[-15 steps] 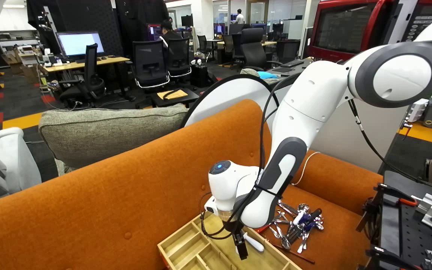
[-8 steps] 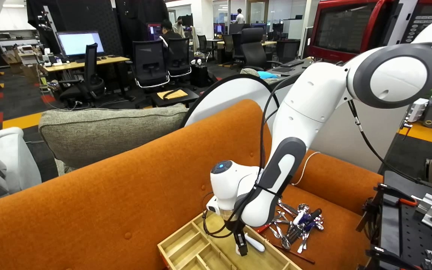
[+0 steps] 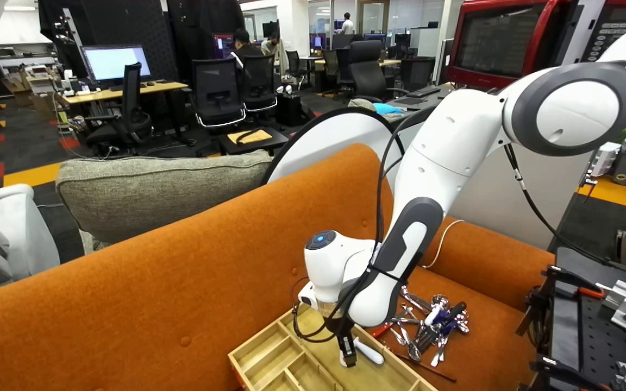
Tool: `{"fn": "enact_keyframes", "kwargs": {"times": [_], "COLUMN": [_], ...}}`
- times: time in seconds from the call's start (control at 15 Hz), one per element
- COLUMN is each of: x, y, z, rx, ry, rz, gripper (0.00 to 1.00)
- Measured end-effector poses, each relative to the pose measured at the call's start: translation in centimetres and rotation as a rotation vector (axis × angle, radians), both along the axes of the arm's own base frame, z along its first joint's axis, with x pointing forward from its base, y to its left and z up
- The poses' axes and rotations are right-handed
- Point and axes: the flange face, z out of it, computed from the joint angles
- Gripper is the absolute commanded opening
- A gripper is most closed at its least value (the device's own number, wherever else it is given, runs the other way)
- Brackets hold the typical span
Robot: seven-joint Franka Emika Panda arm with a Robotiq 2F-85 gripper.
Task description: Pick up the small object from the wooden tray and put it on the couch.
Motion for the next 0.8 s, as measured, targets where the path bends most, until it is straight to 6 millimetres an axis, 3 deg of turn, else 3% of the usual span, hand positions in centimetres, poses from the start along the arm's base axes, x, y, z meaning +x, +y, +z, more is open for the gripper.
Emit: {"fn": "enact_keyframes", "kwargs": {"times": [0.4,0.53,0.8], "x": [1.1,1.2,0.8], "y": [-0.4,-1.9,-7.2], "z": [2.6,4.0,6.6], "rx": [0.013,-0.02,-0.133], "ry": [-0.06,-0.075,-0.089], "rz": [-0.027,-0.082,-0.25], "gripper": [0.12,0.12,0.12]}}
